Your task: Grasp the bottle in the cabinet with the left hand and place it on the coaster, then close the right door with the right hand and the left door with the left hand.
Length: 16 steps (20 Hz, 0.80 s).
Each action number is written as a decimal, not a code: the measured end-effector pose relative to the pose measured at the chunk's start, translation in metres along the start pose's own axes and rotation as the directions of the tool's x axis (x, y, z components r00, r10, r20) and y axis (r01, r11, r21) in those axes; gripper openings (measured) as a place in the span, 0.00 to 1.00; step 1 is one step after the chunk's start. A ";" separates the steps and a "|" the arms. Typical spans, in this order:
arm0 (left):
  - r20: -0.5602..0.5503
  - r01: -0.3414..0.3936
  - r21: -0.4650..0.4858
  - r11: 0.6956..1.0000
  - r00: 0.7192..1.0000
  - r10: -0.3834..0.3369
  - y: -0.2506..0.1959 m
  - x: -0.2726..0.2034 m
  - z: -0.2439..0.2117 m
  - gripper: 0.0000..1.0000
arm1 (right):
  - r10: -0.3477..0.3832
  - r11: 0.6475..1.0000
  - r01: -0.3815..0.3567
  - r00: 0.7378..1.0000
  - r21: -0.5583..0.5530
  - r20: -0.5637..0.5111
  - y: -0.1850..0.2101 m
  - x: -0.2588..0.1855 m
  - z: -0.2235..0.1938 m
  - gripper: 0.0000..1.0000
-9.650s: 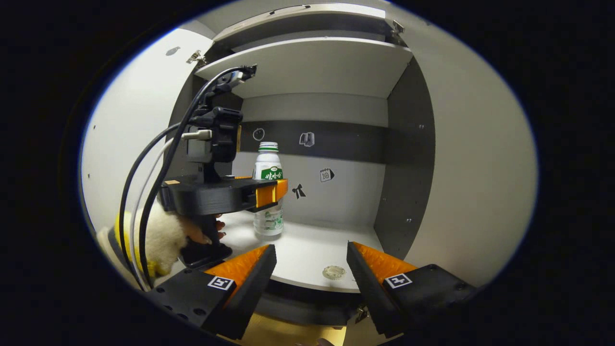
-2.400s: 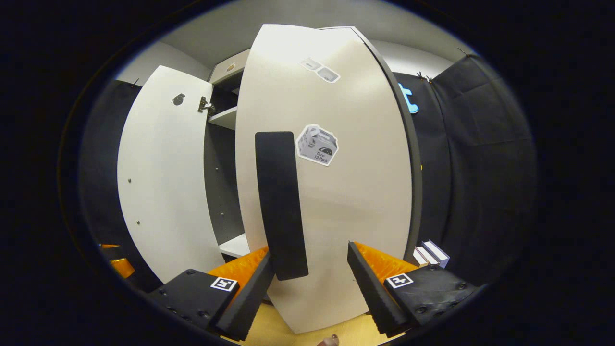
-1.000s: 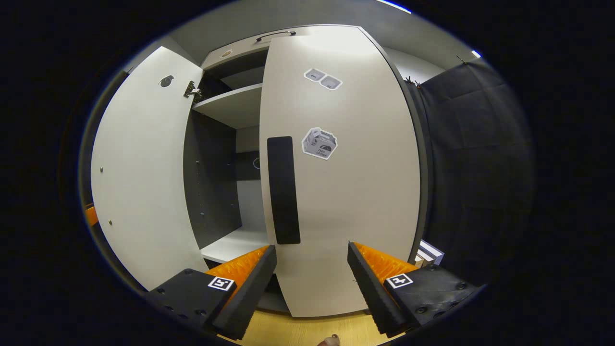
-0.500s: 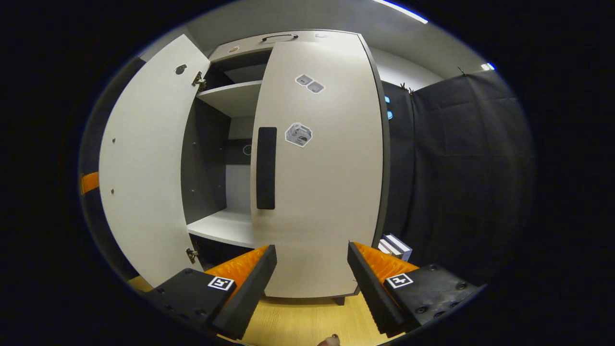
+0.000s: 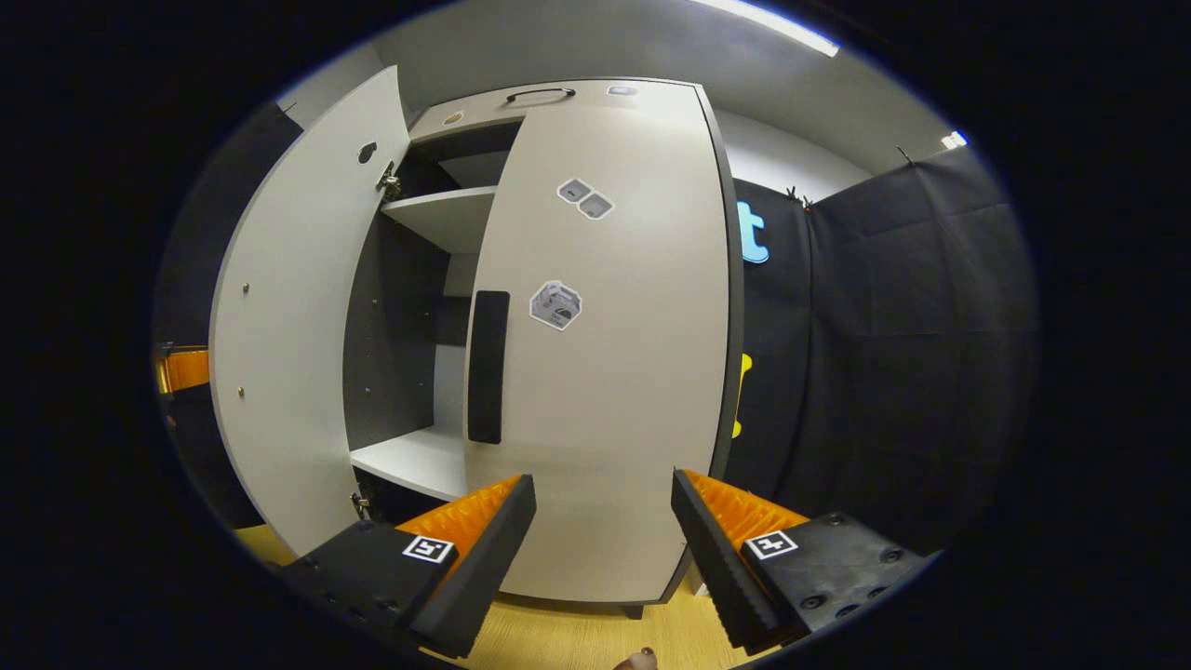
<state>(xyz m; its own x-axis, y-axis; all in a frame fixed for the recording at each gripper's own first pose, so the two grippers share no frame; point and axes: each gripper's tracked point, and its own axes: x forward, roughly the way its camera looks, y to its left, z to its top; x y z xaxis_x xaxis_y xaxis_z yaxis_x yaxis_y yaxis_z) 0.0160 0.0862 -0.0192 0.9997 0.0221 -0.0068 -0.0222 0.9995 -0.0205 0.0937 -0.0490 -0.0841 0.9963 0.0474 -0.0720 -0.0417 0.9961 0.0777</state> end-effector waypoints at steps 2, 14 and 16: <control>-0.008 -0.008 0.021 1.000 1.000 0.008 -0.014 0.009 -0.005 0.94 | 0.000 1.000 0.000 1.000 0.010 -0.010 -0.010 0.003 -0.002 0.97; -0.052 0.043 0.045 0.998 0.998 -0.041 -0.086 0.042 -0.035 0.93 | 0.015 1.000 -0.015 1.000 0.016 0.015 -0.044 -0.008 0.003 0.97; -0.064 0.035 0.047 0.998 0.997 -0.031 -0.085 0.037 -0.039 0.95 | 0.017 1.000 -0.017 1.000 0.026 0.012 -0.045 -0.006 0.000 0.97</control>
<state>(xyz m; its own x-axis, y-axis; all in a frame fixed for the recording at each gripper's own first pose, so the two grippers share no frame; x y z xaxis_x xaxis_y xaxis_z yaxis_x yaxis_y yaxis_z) 0.0551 0.0008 -0.0566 0.9975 -0.0107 -0.0705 0.0126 0.9996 0.0261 0.0896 -0.0939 -0.0868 0.9963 0.0629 -0.0590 -0.0566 0.9929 0.1043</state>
